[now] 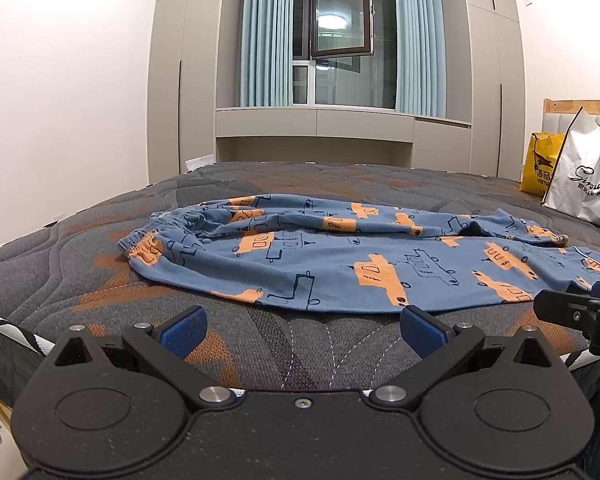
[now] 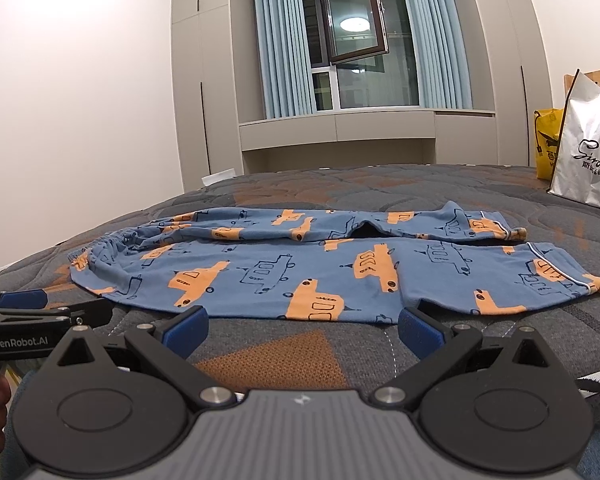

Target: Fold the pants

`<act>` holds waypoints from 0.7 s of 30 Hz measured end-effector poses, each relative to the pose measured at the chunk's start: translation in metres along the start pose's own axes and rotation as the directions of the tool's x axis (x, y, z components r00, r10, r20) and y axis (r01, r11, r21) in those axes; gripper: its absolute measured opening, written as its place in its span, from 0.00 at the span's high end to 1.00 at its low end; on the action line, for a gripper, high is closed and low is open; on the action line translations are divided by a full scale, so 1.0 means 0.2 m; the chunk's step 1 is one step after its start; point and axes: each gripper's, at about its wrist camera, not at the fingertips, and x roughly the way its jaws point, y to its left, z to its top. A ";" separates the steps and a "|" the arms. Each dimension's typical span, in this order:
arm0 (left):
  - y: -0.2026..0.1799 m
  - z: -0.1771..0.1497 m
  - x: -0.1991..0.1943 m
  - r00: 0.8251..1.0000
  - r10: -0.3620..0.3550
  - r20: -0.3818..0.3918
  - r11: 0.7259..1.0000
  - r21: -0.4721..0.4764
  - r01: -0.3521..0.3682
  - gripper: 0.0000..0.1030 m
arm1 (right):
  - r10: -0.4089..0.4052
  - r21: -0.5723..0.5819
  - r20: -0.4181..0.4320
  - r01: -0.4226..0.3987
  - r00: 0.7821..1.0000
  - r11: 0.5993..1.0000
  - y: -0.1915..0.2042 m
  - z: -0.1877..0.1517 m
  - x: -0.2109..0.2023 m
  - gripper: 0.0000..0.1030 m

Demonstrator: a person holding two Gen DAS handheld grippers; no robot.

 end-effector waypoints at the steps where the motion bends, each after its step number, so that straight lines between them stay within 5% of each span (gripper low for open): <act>1: 0.00 0.00 0.00 1.000 0.000 0.000 1.000 0.000 0.000 0.01 | -0.001 0.000 0.000 0.001 1.000 1.000 0.00 0.00 0.00 0.00; 21: 0.02 -0.01 0.03 1.000 -0.021 -0.011 0.999 -0.027 0.021 0.01 | -0.001 0.007 0.013 0.001 1.000 1.000 0.00 0.00 -0.01 0.00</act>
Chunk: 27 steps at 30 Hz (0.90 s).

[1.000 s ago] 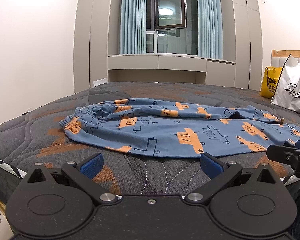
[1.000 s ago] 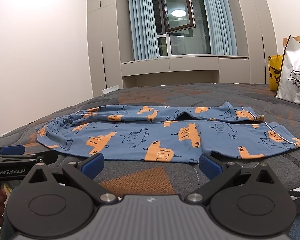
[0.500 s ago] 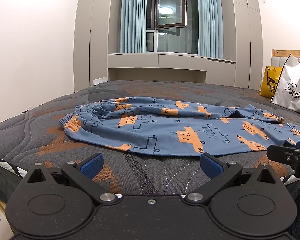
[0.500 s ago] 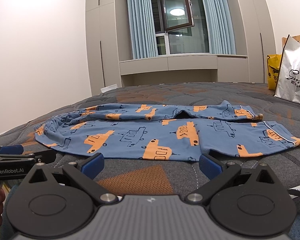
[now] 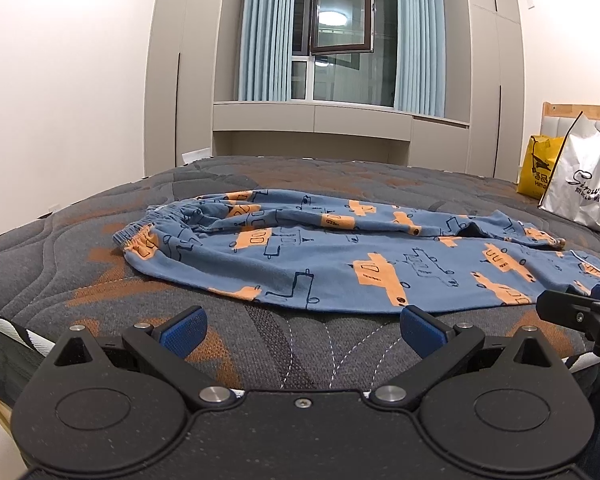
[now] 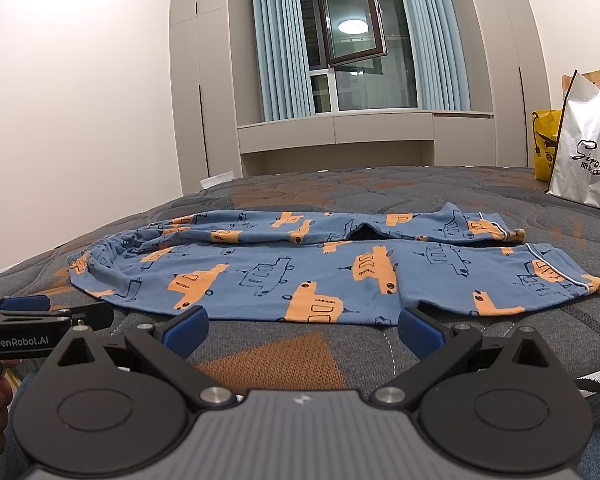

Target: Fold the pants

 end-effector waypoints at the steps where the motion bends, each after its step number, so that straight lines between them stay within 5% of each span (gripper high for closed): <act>1: 0.00 0.00 0.00 1.000 -0.004 -0.001 1.000 -0.004 0.004 0.01 | 0.000 0.002 0.003 0.000 1.000 1.000 0.00 0.00 0.00 0.00; 9: 0.05 0.07 0.03 0.996 -0.078 -0.035 0.995 -0.071 0.075 0.00 | 0.010 0.005 0.032 -0.010 0.999 1.000 0.01 0.01 0.00 0.00; 21: 0.07 0.18 0.17 0.992 -0.082 -0.098 0.990 -0.122 0.070 0.00 | -0.007 0.013 0.101 0.005 0.995 1.000 -0.03 0.10 0.06 0.00; 27: 0.10 0.22 0.23 0.996 -0.073 -0.061 0.976 -0.207 0.059 0.00 | 0.019 0.022 0.104 -0.022 0.994 1.000 -0.06 0.12 0.11 0.00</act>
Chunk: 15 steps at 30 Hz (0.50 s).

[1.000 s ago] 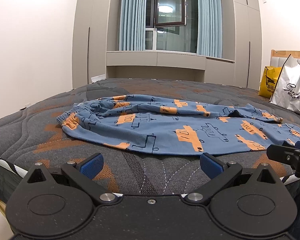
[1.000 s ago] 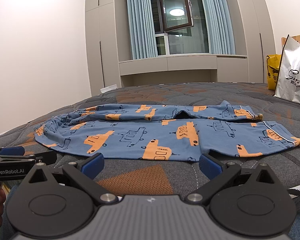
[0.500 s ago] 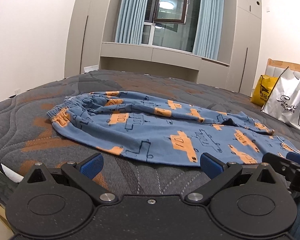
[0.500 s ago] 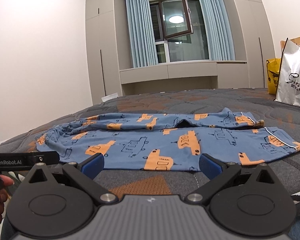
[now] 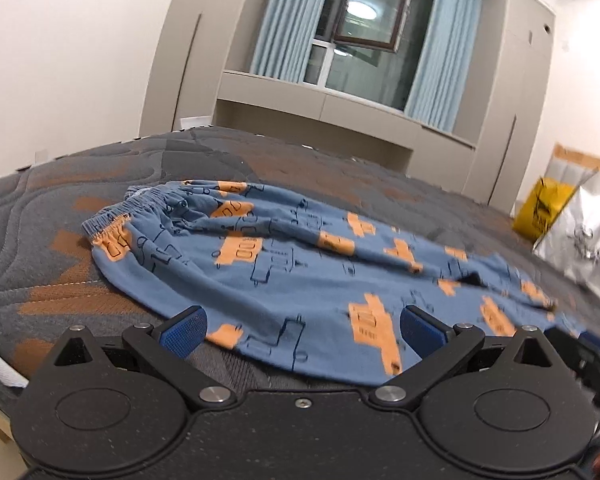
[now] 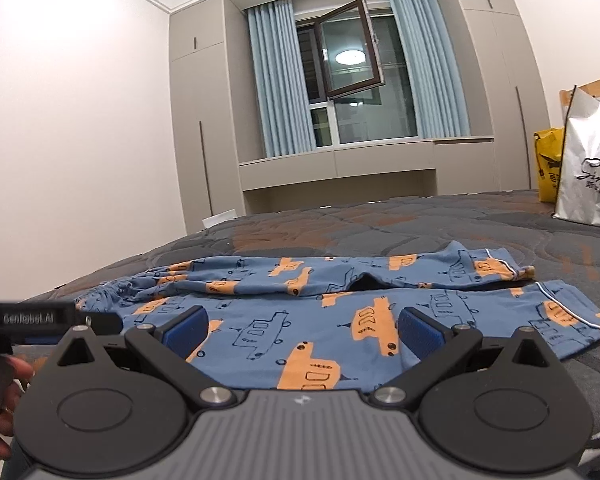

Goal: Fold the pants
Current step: 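Grasp the waistband corner with the left gripper while the right gripper grasps the other waistband corner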

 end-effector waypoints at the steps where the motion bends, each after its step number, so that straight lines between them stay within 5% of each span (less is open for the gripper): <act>1: 0.00 0.01 0.01 1.000 -0.002 -0.002 1.000 -0.002 0.002 0.00 | 0.003 -0.003 -0.002 -0.003 1.000 1.000 0.00 0.01 0.01 0.00; 8: 0.01 0.15 0.13 1.000 0.004 0.002 0.999 0.039 -0.004 0.00 | 0.152 0.039 0.021 -0.152 0.988 0.988 -0.07 0.10 0.12 0.00; 15: 0.14 0.31 0.30 0.996 -0.080 0.031 0.995 -0.056 0.082 0.00 | 0.195 -0.156 -0.028 -0.197 0.980 0.968 -0.09 0.32 0.31 0.00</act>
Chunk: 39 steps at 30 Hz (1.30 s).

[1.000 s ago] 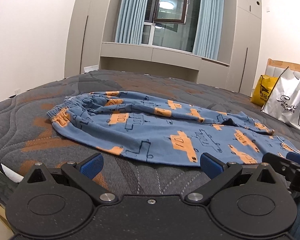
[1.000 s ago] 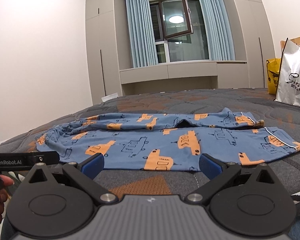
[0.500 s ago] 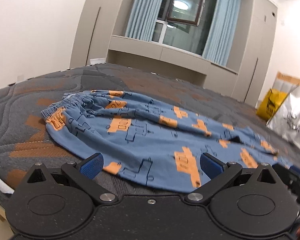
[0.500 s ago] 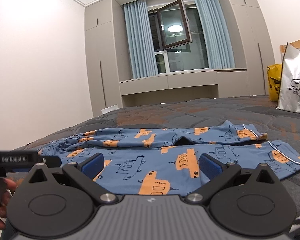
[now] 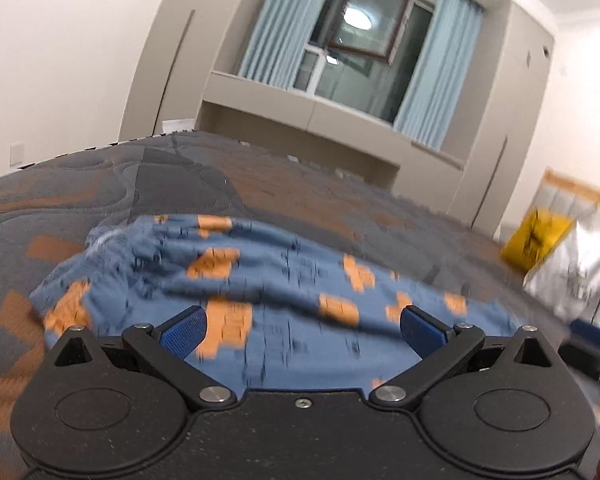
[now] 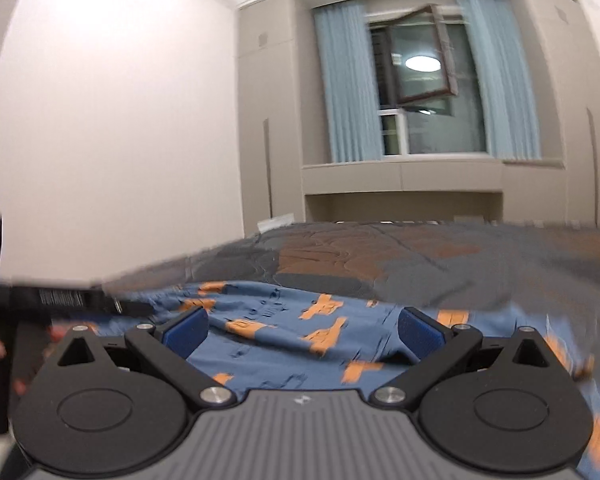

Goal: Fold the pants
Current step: 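Grasp the waistband corner with the left gripper while the right gripper grasps the other waistband corner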

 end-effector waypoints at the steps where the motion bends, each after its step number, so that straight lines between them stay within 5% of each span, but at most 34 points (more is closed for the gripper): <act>1: 0.03 0.04 0.03 1.000 -0.002 0.014 1.000 0.000 0.002 0.00 | 0.013 -0.058 -0.028 -0.015 1.000 0.998 -0.01 0.03 0.05 0.00; 7: 0.18 0.34 0.20 0.972 0.202 0.118 0.966 0.138 -0.218 0.00 | 0.066 -0.313 -0.223 -0.135 0.973 0.940 -0.09 0.10 0.37 0.00; 12: 0.30 0.58 0.41 0.953 0.287 0.097 0.900 0.312 -0.303 0.00 | 0.076 -0.287 -0.316 -0.171 0.946 0.943 -0.26 0.17 0.61 0.00; 17: 0.42 0.70 0.74 0.951 0.300 -0.077 0.851 0.472 -0.230 0.00 | 0.143 -0.232 -0.407 -0.253 0.902 0.939 -0.43 0.20 0.95 0.00; 25: 0.45 0.69 1.05 0.954 0.101 -0.283 0.819 0.567 0.081 0.00 | 0.227 -0.043 -0.553 -0.300 0.801 0.953 -0.71 0.15 1.42 0.00; 30: 0.46 0.66 1.15 0.931 0.078 -0.357 0.836 0.532 0.134 0.01 | 0.330 0.121 -0.575 -0.321 0.749 0.939 -0.82 0.12 1.56 0.01; 37: 0.51 0.65 1.23 0.896 0.025 -0.443 0.885 0.427 0.186 0.18 | 0.301 0.087 -0.581 -0.310 0.756 0.947 -0.82 0.13 1.61 0.25; 39: 0.50 0.64 1.24 0.884 0.008 -0.468 0.884 0.416 0.212 0.25 | 0.280 0.061 -0.582 -0.302 0.763 0.951 -0.81 0.14 1.60 0.42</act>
